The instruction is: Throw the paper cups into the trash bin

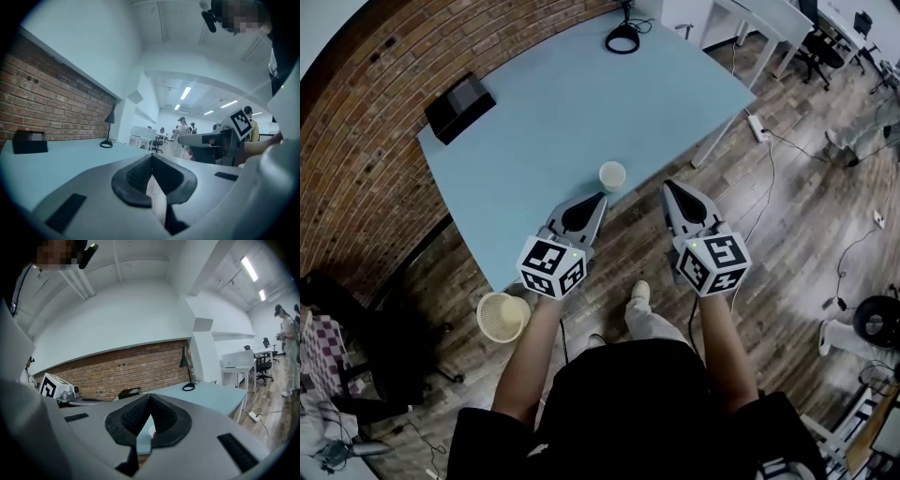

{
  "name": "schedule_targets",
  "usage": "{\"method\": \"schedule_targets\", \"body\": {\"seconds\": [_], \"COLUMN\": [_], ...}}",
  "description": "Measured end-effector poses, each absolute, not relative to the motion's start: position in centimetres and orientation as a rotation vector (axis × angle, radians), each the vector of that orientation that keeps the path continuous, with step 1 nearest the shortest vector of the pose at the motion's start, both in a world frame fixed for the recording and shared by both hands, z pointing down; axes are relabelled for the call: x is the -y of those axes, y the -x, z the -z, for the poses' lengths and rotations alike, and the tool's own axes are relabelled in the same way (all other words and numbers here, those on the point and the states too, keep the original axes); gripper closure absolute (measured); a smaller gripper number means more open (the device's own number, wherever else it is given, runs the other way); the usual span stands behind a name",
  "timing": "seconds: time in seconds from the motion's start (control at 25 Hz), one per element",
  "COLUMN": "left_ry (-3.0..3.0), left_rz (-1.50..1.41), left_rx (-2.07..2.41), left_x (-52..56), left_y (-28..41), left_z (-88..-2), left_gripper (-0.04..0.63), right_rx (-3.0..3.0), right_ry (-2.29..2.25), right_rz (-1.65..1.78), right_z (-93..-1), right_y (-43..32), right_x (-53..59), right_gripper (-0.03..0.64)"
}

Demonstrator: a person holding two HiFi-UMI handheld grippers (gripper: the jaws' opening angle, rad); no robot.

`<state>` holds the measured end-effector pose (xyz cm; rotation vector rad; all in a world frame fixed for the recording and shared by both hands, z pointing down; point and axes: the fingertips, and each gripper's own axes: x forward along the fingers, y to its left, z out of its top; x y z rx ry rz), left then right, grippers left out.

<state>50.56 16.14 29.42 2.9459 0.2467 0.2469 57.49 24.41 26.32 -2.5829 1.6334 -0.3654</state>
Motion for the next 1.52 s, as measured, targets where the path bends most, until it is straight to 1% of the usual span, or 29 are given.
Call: {"method": "schedule_targets", "body": {"seconds": [0.28,0.56,1.16,1.2,1.28,1.4,1.52], "left_ry": [-2.942,-2.949,-3.011,-3.022,-3.048,-3.06,-3.062], "left_rz": [-0.354,-0.545,-0.908,-0.931,-0.994,-1.086,-1.166], "left_rx": [-0.247,-0.214,-0.232,-0.229,-0.239,-0.271,-0.315], "left_x": [-15.9,-14.4,-14.4,-14.4,-14.5,-14.8,-15.2], "left_y": [-54.9,-58.1,-61.7,-61.9,-62.3,-62.7,-63.0], "left_z": [-33.0,-37.4,-44.5,-44.9,-45.9,-47.5,-49.0], "left_gripper": [0.586,0.586,0.583,0.578,0.519,0.461,0.423], "right_rx": [-1.623,-1.647,-1.65,-1.651,-1.655,-1.657,-1.663], "right_ry": [2.564,2.534,2.5,2.497,2.485,2.467,2.456], "right_rz": [0.455,0.538,0.658,0.666,0.683,0.715,0.744], "right_z": [-29.6,-32.2,-36.1,-36.4,-37.0,-38.0,-38.9], "right_y": [-61.8,-64.6,-67.6,-67.7,-67.8,-67.9,-68.0], "right_x": [-24.0,-22.6,-22.6,-22.6,-22.7,-22.9,-22.8], "right_gripper": [0.612,0.612,0.612,0.612,0.612,0.612,0.612]}}
